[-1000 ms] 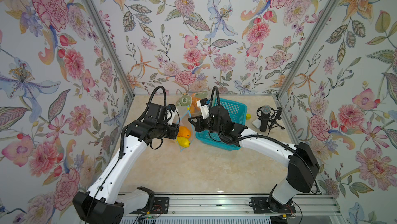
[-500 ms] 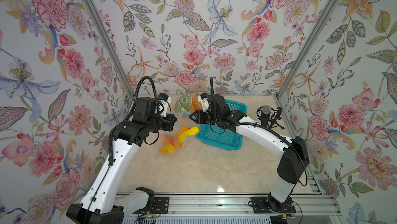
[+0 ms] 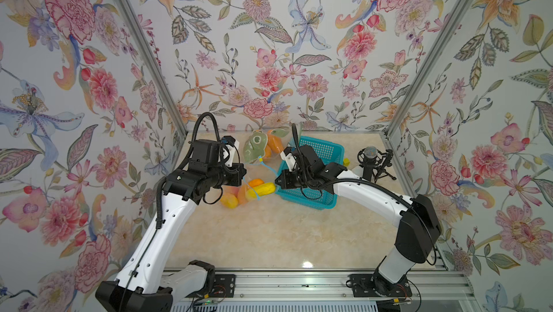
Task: Place the mango in a zip-top bag and seal the zipper
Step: Adjust the zipper food storage bag at the center of the board.
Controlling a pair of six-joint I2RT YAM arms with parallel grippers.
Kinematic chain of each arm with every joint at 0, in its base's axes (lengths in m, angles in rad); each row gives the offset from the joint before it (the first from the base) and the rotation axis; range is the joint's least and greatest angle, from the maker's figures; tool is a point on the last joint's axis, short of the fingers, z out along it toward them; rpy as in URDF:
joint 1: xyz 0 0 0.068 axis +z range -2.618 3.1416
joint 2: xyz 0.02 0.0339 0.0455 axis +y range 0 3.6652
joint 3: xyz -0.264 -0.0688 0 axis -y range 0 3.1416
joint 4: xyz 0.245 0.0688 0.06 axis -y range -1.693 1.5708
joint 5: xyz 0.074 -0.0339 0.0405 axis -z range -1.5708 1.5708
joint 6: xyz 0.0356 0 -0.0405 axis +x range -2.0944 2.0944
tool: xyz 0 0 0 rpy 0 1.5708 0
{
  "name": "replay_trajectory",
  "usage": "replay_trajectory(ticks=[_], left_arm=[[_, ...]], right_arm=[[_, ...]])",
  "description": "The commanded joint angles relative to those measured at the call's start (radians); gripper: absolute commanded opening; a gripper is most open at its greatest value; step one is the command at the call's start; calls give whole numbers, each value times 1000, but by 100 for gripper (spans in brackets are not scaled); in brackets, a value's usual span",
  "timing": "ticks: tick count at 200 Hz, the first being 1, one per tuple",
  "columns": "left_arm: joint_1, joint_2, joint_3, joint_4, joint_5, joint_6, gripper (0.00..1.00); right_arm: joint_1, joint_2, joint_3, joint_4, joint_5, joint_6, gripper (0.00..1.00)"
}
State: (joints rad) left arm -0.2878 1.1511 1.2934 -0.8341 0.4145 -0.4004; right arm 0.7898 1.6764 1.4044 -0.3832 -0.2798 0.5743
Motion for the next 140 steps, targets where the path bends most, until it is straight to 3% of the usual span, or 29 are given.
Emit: replay_trajectory(ticks=[1,35,53,68,86,116,140], left_arm=[[10,-21,-51,12,29,8,0],[10,-4,-60,18,85,14,0],[10,-19,-23,35,60,-7,0],[19,-47,22,76,85,-31,0],[19,-46,62,80,80,-27,0],[19,-29,-54,137,205,-56,0],[19,-39,-27,101,132,-26,0]], right_arm=[[-4,-25,32,-9,-59,7,0],[18,24,156,41,-183,30,0],[20,38,204,53,-194,42,0],[7,30,178,141,-244,100,0],[4,40,170,149,-214,106,0],[16,86,196,150,-283,87,0],[21,94,206,153,-285,81,0]])
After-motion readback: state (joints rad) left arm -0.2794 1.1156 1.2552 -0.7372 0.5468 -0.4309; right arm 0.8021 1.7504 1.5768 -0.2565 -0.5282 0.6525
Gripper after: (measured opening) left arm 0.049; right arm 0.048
